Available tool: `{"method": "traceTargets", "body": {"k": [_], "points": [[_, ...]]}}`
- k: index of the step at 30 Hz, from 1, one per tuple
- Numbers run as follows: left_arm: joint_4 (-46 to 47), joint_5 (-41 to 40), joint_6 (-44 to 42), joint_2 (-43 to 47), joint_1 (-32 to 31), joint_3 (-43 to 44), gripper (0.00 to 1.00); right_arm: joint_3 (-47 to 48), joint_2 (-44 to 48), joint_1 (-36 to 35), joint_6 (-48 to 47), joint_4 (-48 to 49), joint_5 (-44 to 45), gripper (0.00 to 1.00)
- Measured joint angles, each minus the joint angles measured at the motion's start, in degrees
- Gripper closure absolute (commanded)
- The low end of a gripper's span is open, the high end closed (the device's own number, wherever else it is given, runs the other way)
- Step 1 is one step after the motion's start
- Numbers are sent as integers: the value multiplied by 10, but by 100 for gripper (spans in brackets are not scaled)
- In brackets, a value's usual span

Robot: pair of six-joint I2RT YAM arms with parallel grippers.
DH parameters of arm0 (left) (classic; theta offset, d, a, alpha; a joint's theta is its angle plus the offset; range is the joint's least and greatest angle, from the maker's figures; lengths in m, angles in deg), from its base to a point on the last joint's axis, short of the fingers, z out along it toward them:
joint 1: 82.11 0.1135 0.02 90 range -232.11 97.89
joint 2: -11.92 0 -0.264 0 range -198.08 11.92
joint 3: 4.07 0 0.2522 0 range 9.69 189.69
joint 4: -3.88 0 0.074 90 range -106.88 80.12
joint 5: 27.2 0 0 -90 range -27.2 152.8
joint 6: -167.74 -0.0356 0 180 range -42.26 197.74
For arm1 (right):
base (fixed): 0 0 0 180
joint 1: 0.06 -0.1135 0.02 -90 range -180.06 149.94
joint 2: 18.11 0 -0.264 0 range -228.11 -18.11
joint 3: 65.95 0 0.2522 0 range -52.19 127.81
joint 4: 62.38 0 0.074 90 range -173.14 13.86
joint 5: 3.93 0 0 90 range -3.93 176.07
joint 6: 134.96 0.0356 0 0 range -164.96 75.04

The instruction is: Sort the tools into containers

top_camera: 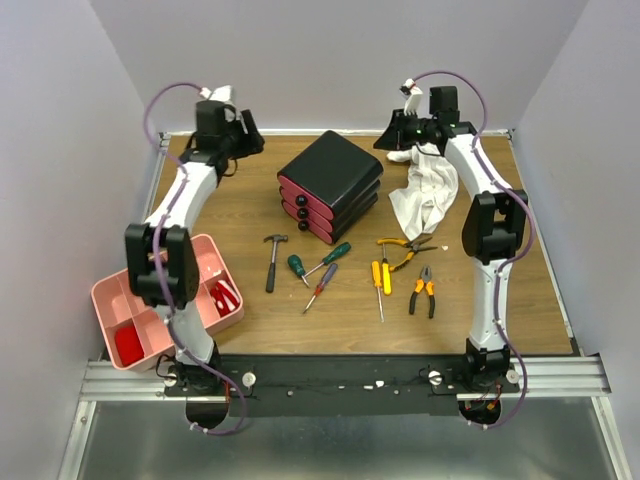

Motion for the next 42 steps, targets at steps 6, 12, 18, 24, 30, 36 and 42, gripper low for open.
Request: {"method": "traceTargets", "body": {"k": [6, 12, 18, 24, 30, 36, 42], "points": [[-43, 93, 0, 167, 23, -118, 21, 0, 0, 1, -7, -6, 20, 50], [-38, 227, -13, 197, -4, -225, 25, 0, 20, -1, -35, -12, 37, 48], [-43, 283, -34, 171, -31, -257, 30, 1, 85, -5, -64, -16, 23, 48], [-2, 320, -25, 145, -45, -255, 35, 0, 124, -15, -89, -25, -2, 48], [21, 333, -14, 115, -46, -237, 42, -18, 127, -23, -127, -59, -31, 49], [45, 349, 0, 96, -46, -222, 53, -39, 127, -32, -150, -81, -47, 49], [59, 374, 14, 75, -47, -203, 63, -51, 127, -44, -162, -97, -49, 49]]}}
